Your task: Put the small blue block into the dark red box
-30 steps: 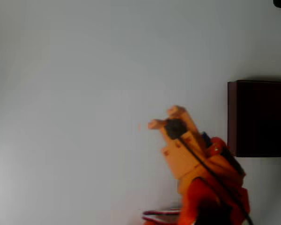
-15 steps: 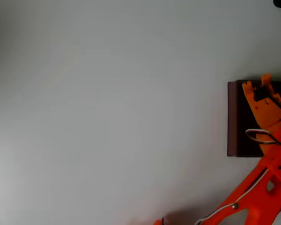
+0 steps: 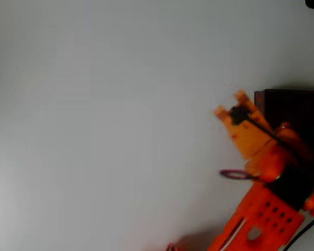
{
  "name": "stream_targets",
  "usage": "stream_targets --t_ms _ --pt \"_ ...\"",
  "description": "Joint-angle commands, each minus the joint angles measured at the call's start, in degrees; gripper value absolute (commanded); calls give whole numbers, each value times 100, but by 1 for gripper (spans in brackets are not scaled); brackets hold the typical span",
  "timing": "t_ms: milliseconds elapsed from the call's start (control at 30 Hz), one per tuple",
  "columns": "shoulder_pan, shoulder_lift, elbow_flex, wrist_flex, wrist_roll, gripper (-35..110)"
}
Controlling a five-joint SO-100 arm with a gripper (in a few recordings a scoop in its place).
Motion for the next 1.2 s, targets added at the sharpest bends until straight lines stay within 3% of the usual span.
stream_targets --t_ms 0,133,267,400,500,667,1167 --pt "-940 2751 1670 -44 -70 16" --pt "-2505 4931 3076 193 325 4" --pt "-4052 5555 3709 519 563 0" --pt "-5238 5748 4518 70 686 0" --pt "-5880 6486 5291 -466 220 0" --pt "-6223 8719 6451 9 -686 0" --pt "-6434 8771 7383 -211 -1037 0"
